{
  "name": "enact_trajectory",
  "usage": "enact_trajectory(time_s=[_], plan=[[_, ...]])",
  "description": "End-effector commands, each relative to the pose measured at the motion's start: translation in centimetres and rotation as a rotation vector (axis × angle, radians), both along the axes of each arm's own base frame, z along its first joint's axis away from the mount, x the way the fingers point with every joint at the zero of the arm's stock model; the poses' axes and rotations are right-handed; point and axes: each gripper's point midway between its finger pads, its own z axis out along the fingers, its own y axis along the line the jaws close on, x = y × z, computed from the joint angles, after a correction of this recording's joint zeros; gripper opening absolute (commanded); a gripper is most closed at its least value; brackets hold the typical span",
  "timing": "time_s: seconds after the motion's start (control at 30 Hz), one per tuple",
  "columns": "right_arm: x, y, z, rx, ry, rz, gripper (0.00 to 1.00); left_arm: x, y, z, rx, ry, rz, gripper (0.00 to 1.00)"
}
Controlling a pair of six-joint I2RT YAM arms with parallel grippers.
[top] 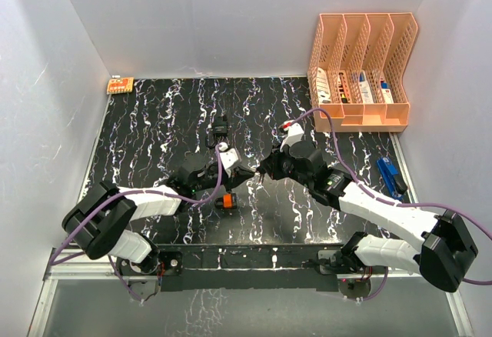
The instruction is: Unlock with the key
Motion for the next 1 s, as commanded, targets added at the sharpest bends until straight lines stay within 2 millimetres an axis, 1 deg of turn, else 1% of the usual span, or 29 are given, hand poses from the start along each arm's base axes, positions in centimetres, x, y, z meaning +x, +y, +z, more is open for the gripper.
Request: enact_trajectory(time_s=[0.0, 0.03, 0.07, 0.13, 0.2, 0.23, 0.27, 0.37, 0.5, 0.57, 0.7, 0.83, 0.97], plan=[[0.5, 0.2, 1.7, 0.046, -0.054, -0.006, 0.00, 0.8, -0.9, 2.3, -0.057, -0.025, 0.013, 0.00], [0.6, 0.0, 1.6, 0.044, -0.055, -0.012, 0.00, 1.1, -0.8, 2.1, -0.047, 0.007, 0.038, 0.00], [0.6, -0.1, 1.6, 0.038, -0.054, -0.018, 0.04, 1.7, -0.7, 2.1, -0.033, 0.034, 0.079, 0.00], [0.6, -0.6, 1.7, 0.033, -0.066, -0.032, 0.26, 2.9, -0.4, 1.8, 0.002, 0.093, 0.148, 0.00], [0.5, -1.3, 2.3, 0.043, -0.091, -0.043, 0.45, 3.3, -0.4, 1.9, 0.023, 0.122, 0.166, 0.00], [0.5, -1.6, 2.6, 0.047, -0.107, -0.050, 0.53, 3.3, -0.5, 2.0, 0.026, 0.130, 0.164, 0.00], [0.5, -2.0, 3.0, 0.053, -0.124, -0.056, 0.55, 3.2, -0.6, 2.3, 0.023, 0.134, 0.159, 0.00], [0.3, -2.7, 4.2, 0.077, -0.179, -0.050, 0.55, 2.6, -0.8, 3.0, 0.013, 0.152, 0.106, 0.00], [0.2, -3.5, 5.9, 0.100, -0.248, -0.039, 0.53, 1.0, -1.2, 3.4, 0.023, 0.217, -0.033, 0.00], [0.4, -3.7, 6.3, 0.106, -0.263, -0.025, 0.52, 0.2, -1.3, 3.6, 0.035, 0.239, -0.094, 0.00], [0.6, -3.3, 6.0, 0.122, -0.258, 0.035, 0.50, -0.9, -1.5, 3.8, 0.059, 0.268, -0.165, 0.00], [0.3, -2.4, 5.7, 0.162, -0.262, 0.104, 0.50, -1.8, -1.7, 4.6, 0.037, 0.274, -0.219, 0.00], [0.1, -1.9, 5.0, 0.185, -0.266, 0.144, 0.50, -2.1, -1.8, 5.0, 0.023, 0.286, -0.242, 0.00]])
